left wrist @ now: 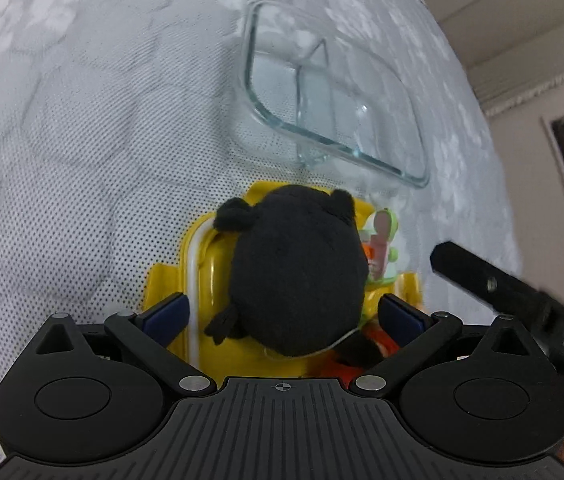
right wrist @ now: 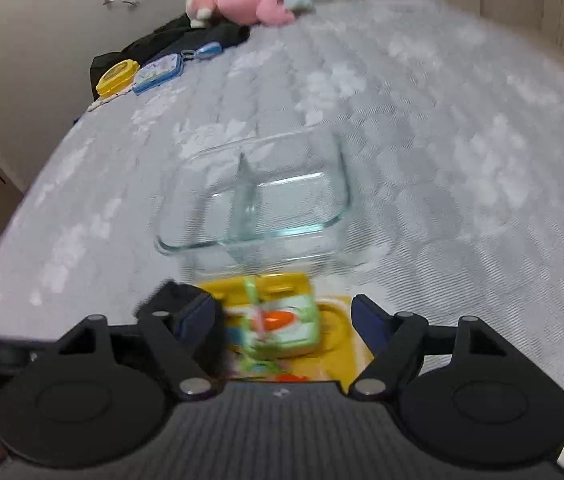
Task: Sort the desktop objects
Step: 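Lower the right gripper onto the green carrot toy and close it, then carry the green toy into the glass container and open the right gripper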
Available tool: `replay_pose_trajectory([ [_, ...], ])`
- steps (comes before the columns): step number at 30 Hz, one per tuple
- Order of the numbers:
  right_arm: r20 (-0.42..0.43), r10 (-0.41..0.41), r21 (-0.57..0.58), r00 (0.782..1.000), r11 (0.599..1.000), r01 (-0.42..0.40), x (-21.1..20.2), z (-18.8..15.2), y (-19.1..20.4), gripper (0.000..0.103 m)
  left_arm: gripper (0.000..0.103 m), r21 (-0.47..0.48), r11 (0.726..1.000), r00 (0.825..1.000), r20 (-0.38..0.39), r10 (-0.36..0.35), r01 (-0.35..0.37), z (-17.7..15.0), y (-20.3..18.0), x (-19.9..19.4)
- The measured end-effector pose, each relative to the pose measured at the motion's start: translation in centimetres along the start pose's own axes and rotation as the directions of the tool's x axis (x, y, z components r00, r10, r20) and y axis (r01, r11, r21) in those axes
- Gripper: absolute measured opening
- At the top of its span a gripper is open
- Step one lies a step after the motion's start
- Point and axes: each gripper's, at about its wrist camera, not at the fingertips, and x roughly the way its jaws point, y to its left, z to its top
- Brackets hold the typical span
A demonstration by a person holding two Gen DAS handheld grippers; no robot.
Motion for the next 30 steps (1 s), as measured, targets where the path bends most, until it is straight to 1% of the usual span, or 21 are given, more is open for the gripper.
replay_pose_trajectory([
  [1, -0.011, -0.005, -0.003, 1.000, 1.000, 0.005, 0.4, 0.0, 0.1, 0.050, 0.103, 0.017, 1.000, 1.000, 0.001, -0.001, 0.001, 0.0, -0.2, -0.3],
  [2, -0.021, -0.011, -0.006, 1.000, 1.000, 0.010, 0.8, 0.0, 0.2, 0.051, 0.103, 0.035, 0.999, 1.000, 0.003, -0.002, 0.002, 0.0, -0.3, -0.6],
  [3, -0.032, -0.016, -0.009, 0.999, 1.000, 0.016, 1.1, 0.0, 0.3, 0.054, 0.103, 0.066, 0.998, 1.000, 0.017, 0.003, -0.004, 0.0, -0.8, -0.8],
  [4, -0.042, -0.021, -0.012, 0.999, 1.000, 0.021, 1.5, 0.1, 0.4, 0.064, 0.103, 0.099, 0.995, 0.999, 0.036, 0.006, -0.009, 0.0, -1.3, -1.1],
  [5, -0.053, -0.027, -0.015, 0.998, 1.000, 0.026, 1.9, 0.1, 0.5, 0.068, 0.103, 0.127, 0.992, 0.999, 0.051, 0.003, -0.009, 0.0, -1.8, -1.4],
  [8, -0.084, -0.043, -0.024, 0.996, 0.999, 0.041, 3.0, 0.1, 0.8, 0.069, 0.103, 0.167, 0.986, 0.998, 0.069, 0.007, -0.018, 0.1, -2.5, -2.3],
  [9, -0.094, -0.048, -0.027, 0.994, 0.999, 0.046, 3.4, 0.1, 0.9, 0.070, 0.103, 0.171, 0.985, 0.997, 0.074, 0.022, -0.035, 0.1, -2.5, -2.4],
  [10, -0.105, -0.054, -0.031, 0.993, 0.998, 0.051, 3.8, 0.2, 1.0, 0.072, 0.103, 0.169, 0.984, 0.996, 0.077, 0.040, -0.053, 0.2, -2.3, -2.5],
  [12, -0.125, -0.065, -0.038, 0.990, 0.997, 0.061, 4.5, 0.2, 1.1, 0.073, 0.103, 0.155, 0.985, 0.995, 0.075, 0.061, -0.072, 0.5, -1.9, -2.4],
  [14, -0.146, -0.076, -0.045, 0.986, 0.997, 0.070, 5.3, 0.2, 1.3, 0.078, 0.103, 0.141, 0.987, 0.995, 0.069, 0.073, -0.082, 0.6, -1.6, -2.3],
  [15, -0.156, -0.082, -0.048, 0.984, 0.996, 0.075, 5.7, 0.2, 1.4, 0.072, 0.103, 0.136, 0.987, 0.995, 0.064, 0.080, -0.088, 0.5, -1.4, -2.3],
  [16, -0.166, -0.087, -0.052, 0.982, 0.995, 0.080, 6.0, 0.3, 1.5, 0.059, 0.103, 0.134, 0.986, 0.994, 0.059, 0.088, -0.095, 0.4, -1.2, -2.3],
  [17, -0.170, -0.074, -0.039, 0.983, 0.997, 0.069, 5.8, 0.3, 1.5, 0.059, 0.103, 0.134, 0.986, 0.994, 0.055, 0.094, -0.100, 0.3, -1.1, -2.2],
  [19, -0.168, -0.090, -0.044, 0.982, 0.996, 0.083, 5.3, 0.4, 1.4, 0.059, 0.103, 0.130, 0.986, 0.994, 0.049, 0.095, -0.100, 0.2, -1.0, -2.3],
  [22, -0.135, -0.102, -0.054, 0.986, 0.994, 0.096, 3.6, 0.7, 1.2, 0.059, 0.103, 0.125, 0.988, 0.995, 0.048, 0.090, -0.095, 0.2, -0.9, -2.5],
  [24, -0.119, -0.088, -0.042, 0.989, 0.996, 0.083, 2.3, 1.2, 0.8, 0.059, 0.103, 0.121, 0.988, 0.995, 0.045, 0.093, -0.098, 0.2, -0.9, -2.5],
  [27, -0.087, -0.073, -0.041, 0.993, 0.997, 0.070, 0.3, 2.4, 0.8, 0.059, 0.103, 0.124, 0.986, 0.993, 0.045, 0.105, -0.110, 0.2, -0.9, -2.5],
  [30, -0.053, -0.077, -0.064, 0.996, 0.995, 0.074, -0.6, 4.0, 1.7, 0.059, 0.103, 0.140, 0.981, 0.990, 0.064, 0.123, -0.131, 0.1, -1.2, -2.9],
])
